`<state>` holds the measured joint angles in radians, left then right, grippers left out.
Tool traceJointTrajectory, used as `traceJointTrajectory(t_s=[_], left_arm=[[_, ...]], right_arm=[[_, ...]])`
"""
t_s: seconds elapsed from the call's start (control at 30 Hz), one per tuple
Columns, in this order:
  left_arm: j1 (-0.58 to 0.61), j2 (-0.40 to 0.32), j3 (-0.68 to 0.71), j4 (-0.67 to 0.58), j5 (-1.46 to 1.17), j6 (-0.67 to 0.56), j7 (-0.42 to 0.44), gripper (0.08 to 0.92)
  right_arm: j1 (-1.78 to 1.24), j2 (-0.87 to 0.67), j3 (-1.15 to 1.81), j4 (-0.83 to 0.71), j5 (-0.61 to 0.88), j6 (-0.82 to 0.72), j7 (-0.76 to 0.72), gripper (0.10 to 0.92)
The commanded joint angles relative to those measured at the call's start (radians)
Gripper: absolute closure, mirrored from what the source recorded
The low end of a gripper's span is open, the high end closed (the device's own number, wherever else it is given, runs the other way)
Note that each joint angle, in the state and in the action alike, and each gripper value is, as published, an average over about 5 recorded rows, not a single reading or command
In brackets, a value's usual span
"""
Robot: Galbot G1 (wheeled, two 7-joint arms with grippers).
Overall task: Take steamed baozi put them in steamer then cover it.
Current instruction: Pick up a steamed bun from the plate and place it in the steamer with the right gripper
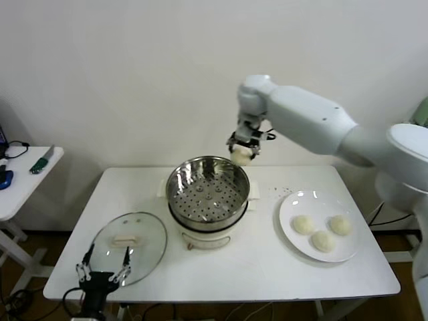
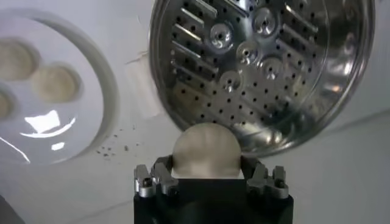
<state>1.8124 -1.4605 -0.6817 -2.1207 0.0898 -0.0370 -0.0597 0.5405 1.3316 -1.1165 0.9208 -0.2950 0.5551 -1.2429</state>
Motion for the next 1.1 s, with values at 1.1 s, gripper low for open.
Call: traceJointTrajectory(t_s=[1.1], left_arm=[[0.014,0.009,-0.021,0.028,-0.037,-0.019,0.000,0.177]], right_arm=[[-0.256,0.280,0.161,-0.234,-0.494,0.148,0.101,0.251]])
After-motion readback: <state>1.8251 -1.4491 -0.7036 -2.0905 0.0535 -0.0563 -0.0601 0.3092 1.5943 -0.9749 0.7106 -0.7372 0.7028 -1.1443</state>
